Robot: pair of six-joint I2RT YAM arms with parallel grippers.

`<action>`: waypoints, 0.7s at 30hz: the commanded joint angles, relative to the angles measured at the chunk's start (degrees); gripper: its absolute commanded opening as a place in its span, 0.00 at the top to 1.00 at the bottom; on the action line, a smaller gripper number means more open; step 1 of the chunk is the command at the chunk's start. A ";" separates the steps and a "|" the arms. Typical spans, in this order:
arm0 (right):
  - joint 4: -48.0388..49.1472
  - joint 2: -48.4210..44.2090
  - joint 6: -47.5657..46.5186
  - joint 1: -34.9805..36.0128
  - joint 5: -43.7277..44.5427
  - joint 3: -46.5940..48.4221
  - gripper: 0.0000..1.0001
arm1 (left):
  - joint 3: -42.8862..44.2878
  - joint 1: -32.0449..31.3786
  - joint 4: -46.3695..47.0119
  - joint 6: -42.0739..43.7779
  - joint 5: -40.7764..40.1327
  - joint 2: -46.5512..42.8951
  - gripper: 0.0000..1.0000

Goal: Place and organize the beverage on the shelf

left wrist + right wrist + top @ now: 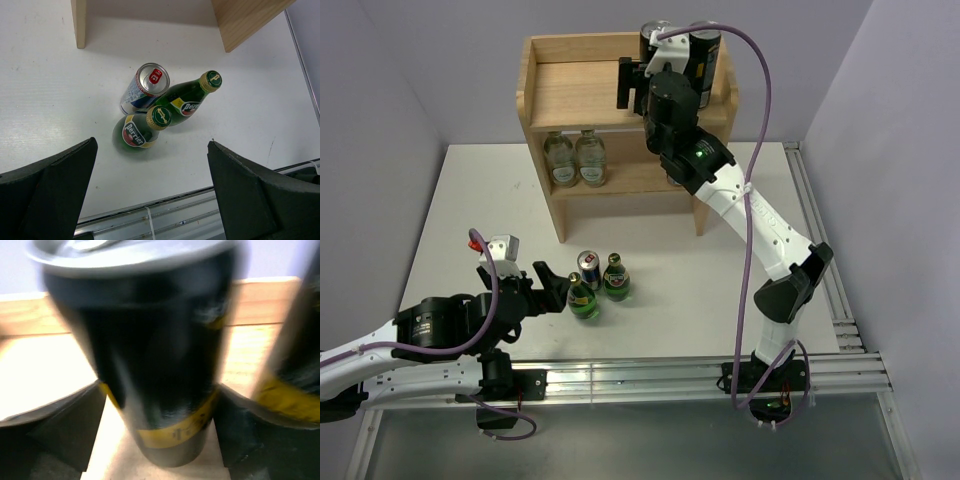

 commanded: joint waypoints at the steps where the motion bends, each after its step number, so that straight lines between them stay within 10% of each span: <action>1: -0.64 -0.12 1.94 -0.08 -0.67 -0.60 0.07 | 1.33 -0.41 0.57 -0.18 -0.82 -0.61 0.01; 21: 1.20 -11.54 6.51 2.82 0.29 -17.11 0.00 | 1.42 -0.33 0.04 -0.62 -1.61 0.61 0.01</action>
